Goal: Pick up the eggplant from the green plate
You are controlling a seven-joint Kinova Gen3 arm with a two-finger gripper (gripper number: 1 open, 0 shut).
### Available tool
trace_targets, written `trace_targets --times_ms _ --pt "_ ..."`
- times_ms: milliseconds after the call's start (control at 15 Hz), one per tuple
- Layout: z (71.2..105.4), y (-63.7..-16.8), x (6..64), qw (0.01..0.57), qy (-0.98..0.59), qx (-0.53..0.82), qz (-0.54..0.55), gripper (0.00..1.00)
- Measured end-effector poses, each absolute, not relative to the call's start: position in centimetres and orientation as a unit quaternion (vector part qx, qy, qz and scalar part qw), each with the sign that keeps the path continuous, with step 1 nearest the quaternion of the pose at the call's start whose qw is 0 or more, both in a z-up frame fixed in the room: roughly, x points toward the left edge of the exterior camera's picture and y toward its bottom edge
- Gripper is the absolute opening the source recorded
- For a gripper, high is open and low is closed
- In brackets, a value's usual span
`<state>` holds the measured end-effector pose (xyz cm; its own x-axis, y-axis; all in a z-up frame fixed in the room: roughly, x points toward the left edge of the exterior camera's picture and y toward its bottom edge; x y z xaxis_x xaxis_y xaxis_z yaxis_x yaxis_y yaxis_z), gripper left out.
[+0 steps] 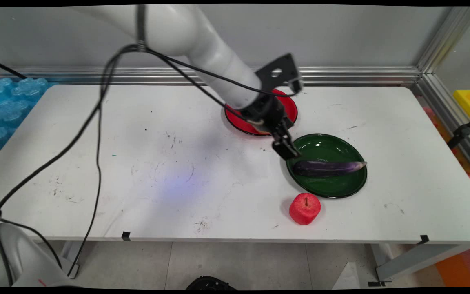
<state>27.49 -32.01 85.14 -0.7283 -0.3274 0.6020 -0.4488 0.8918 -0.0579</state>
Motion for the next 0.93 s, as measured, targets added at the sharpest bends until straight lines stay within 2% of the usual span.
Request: trace_targets --times_ms 933 --pt "78.1 -37.6 18.9 0.262 -0.939 0.208 0.086 1.0"
